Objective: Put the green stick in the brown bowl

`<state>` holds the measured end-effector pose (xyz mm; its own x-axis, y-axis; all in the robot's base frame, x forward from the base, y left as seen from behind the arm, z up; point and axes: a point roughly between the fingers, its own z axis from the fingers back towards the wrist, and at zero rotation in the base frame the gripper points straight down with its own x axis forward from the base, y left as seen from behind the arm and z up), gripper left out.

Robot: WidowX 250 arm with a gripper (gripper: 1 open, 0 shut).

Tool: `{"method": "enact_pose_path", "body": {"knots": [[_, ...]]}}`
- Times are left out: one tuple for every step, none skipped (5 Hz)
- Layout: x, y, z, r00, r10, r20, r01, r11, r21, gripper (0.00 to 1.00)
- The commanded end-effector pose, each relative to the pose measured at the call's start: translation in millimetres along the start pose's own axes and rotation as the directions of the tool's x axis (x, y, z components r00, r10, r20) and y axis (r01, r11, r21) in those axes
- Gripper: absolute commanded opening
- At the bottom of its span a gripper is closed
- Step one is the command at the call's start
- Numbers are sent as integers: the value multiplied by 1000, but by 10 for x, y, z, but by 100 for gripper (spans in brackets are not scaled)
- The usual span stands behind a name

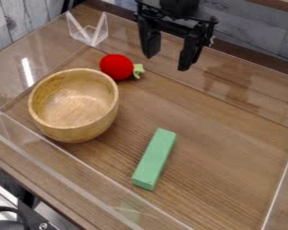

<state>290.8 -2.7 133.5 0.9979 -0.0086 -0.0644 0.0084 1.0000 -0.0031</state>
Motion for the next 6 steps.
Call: {"method": "enact_pose_path", "body": {"knots": [[-126, -7, -192, 999, 45, -21, -45, 999, -8, 100], [-345, -8, -388, 998, 49, -32, -49, 999, -16, 100], [-511, -14, -543, 999, 47, -14, -47, 999, -18, 100], [-542, 37, -583, 997, 80, 5, -80, 997, -22, 100], [-530, 93, -623, 993, 117, 22, -116, 993, -25, 100], [-506, 136, -663, 989, 145, 28, -144, 989, -29, 100]]}}
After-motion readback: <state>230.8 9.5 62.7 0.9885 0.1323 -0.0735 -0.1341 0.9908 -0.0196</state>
